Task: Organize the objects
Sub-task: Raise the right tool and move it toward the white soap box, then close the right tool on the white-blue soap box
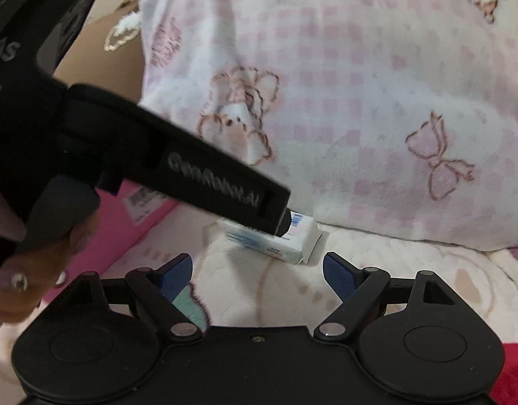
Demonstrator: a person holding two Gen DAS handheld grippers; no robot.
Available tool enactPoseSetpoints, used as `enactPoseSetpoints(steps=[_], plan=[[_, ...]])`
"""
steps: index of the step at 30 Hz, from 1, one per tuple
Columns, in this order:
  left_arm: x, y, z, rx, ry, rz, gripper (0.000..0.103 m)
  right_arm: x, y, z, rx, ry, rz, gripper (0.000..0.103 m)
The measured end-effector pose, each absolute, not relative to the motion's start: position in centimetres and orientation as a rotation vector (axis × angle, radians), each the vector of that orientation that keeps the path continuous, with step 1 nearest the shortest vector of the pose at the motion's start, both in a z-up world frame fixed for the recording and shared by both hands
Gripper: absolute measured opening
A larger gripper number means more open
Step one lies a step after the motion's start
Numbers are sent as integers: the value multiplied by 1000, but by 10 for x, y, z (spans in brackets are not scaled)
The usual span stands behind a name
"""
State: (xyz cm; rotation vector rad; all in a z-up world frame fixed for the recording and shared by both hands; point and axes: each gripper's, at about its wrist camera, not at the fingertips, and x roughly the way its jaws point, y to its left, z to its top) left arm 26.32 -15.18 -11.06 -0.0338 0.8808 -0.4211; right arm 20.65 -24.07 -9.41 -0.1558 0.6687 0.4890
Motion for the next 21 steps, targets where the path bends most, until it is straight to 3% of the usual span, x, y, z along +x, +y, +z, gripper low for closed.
enactPoseSetpoints(steps=[2,9,17,21], plan=[[272,-159,-121,10,955,-401,50,217,-238,-101,-157,700,482,85],[281,-151,-124,-69,911,-399,50,230,-235,-111,-175,710,470,84],[288,-144,-116,-135,871,-423,54,236,-239,-117,-127,704,474,75],[302,-149,-121,-89,880,-366,54,239,-244,-117,-97,705,468,64]])
